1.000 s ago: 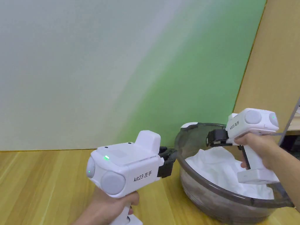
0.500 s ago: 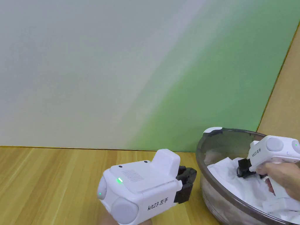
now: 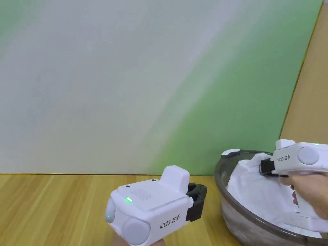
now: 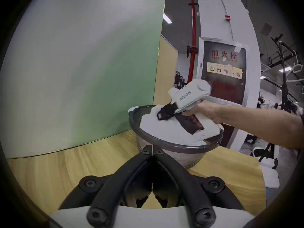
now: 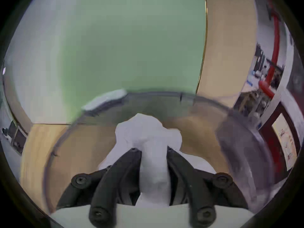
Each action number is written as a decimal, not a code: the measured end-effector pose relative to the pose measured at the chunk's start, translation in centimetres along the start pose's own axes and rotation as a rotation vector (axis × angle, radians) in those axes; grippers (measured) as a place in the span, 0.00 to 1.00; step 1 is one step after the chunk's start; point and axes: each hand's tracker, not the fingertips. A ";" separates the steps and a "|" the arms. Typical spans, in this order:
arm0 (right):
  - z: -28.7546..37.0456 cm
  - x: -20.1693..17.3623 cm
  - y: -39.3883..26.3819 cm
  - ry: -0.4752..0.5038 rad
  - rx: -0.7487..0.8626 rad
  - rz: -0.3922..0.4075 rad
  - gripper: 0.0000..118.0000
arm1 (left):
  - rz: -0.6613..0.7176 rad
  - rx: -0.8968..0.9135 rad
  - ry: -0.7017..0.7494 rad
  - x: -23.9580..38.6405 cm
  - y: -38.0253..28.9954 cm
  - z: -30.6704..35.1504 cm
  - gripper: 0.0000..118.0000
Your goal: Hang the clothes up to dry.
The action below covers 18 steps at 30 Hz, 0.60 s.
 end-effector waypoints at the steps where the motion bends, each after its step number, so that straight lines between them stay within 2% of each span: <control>1: 2.4 -0.9 0.6 0.031 0.022 0.027 0.14 | -0.004 0.012 0.004 0.4 0.3 1.1 0.00; 4: 9.5 -4.3 1.9 0.070 0.142 0.111 0.14 | -0.052 0.045 0.016 1.8 1.1 4.8 0.00; 6: 14.1 -6.5 3.4 0.121 0.187 0.137 0.14 | -0.063 0.053 0.032 2.5 1.8 7.3 0.00; 8: 19.0 -8.9 4.9 0.159 0.248 0.186 0.14 | -0.053 0.100 0.087 3.1 2.4 10.0 0.00; 9: 21.6 -10.5 5.8 0.091 0.321 0.219 0.14 | -0.035 0.115 0.089 3.3 2.9 11.4 0.00; 10: 23.9 -12.0 7.1 0.067 0.322 0.232 0.14 | -0.031 0.127 0.090 3.5 3.4 12.9 0.00; 12: 28.0 -13.9 9.1 0.112 0.388 0.194 0.14 | -0.032 0.156 0.111 4.0 4.3 15.3 0.00; 13: 30.3 -15.1 9.9 0.135 0.433 0.204 0.14 | -0.034 0.169 0.124 4.4 4.9 16.7 0.00; 16: 35.2 -17.8 12.1 0.099 0.538 0.180 0.14 | -0.028 0.192 0.161 5.4 6.3 19.9 0.00; 18: 37.7 -19.7 12.9 0.125 0.578 0.199 0.14 | -0.027 0.219 0.167 5.7 7.1 22.3 0.00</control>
